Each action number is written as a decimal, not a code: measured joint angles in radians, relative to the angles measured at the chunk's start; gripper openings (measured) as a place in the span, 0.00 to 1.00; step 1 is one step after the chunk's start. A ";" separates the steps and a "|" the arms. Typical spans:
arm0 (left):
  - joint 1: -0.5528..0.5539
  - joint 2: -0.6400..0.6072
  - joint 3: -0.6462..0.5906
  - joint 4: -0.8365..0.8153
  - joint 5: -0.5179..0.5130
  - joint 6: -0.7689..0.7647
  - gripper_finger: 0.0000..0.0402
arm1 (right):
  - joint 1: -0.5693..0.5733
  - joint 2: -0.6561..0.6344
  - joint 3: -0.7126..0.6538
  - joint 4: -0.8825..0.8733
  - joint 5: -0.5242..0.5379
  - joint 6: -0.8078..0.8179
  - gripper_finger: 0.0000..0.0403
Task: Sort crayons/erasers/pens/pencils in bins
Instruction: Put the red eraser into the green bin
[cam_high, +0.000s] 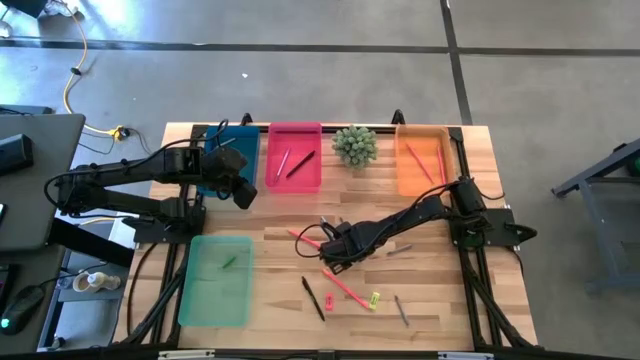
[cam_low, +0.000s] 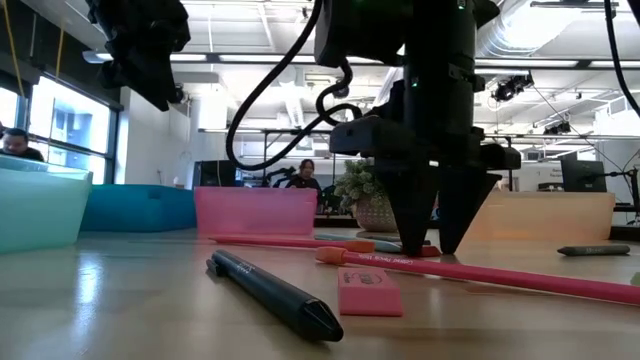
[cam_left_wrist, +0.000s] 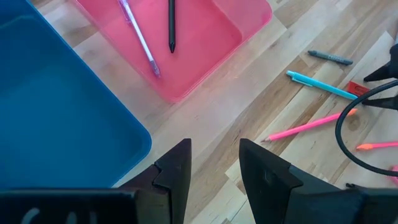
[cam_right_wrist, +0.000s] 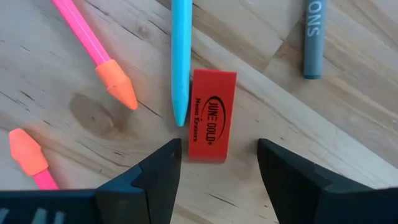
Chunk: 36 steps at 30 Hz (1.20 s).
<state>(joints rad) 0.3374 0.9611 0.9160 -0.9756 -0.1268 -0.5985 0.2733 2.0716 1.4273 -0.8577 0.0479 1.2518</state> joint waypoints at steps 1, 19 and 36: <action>0.000 0.000 0.000 0.000 0.000 0.000 0.30 | -0.001 0.000 0.000 0.000 -0.003 0.001 0.50; 0.000 0.000 0.000 -0.001 0.051 0.015 0.30 | -0.007 0.003 -0.002 0.000 -0.008 -0.003 0.26; 0.000 0.000 0.000 -0.001 0.099 0.009 0.30 | -0.005 -0.017 -0.003 -0.026 -0.014 -0.082 0.17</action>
<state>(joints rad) 0.3375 0.9611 0.9161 -0.9764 -0.0277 -0.5900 0.2687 2.0543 1.4241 -0.8840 0.0343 1.1694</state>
